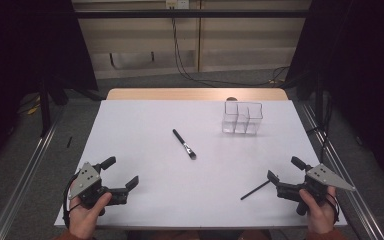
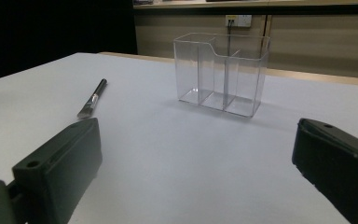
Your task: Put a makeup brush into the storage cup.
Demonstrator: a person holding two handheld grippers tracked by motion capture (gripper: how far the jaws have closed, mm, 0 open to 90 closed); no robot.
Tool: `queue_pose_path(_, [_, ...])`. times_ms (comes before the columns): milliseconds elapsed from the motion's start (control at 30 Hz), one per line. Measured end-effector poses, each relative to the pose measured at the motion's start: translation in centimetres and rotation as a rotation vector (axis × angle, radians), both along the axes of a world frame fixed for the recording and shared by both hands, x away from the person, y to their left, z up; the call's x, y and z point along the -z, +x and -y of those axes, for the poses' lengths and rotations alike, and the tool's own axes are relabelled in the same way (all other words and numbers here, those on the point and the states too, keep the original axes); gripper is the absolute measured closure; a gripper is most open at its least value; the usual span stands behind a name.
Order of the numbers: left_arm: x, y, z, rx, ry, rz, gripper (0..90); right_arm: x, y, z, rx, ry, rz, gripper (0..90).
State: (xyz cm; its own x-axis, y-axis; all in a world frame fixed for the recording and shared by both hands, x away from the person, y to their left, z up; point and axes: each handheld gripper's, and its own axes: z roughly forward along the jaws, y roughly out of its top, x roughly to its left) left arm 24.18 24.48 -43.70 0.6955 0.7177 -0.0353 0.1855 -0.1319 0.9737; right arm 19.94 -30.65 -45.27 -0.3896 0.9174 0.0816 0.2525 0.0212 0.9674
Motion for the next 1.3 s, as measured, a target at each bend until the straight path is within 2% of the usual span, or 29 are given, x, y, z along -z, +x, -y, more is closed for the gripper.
queue_pose_path(267, [0.0, 0.0, 0.1, 0.012, 0.003, -0.004, 2.4, 0.1, 0.3, 0.0, -0.002, 0.012, -0.006, 1.3])
queue_pose_path(600, [-0.1, 0.3, 0.5, 0.037, -0.007, -0.011, 2.0, 0.1, 0.2, -0.1, -0.009, 0.001, 0.001, 1.3])
queue_pose_path(800, [-0.1, 1.4, 1.0, 0.04, 0.021, -0.008, 1.9, 0.1, 0.2, -0.2, -0.012, 0.001, -0.003, 1.3])
queue_pose_path(867, [0.1, 2.2, 1.4, 0.046, 0.034, -0.012, 1.9, 0.1, 0.3, -0.3, -0.013, 0.001, -0.005, 1.3])
queue_pose_path(1300, [-0.1, 4.0, 3.2, 0.091, 0.023, 0.001, 1.6, -0.1, 0.1, -0.6, -0.02, -0.007, -0.001, 1.3])
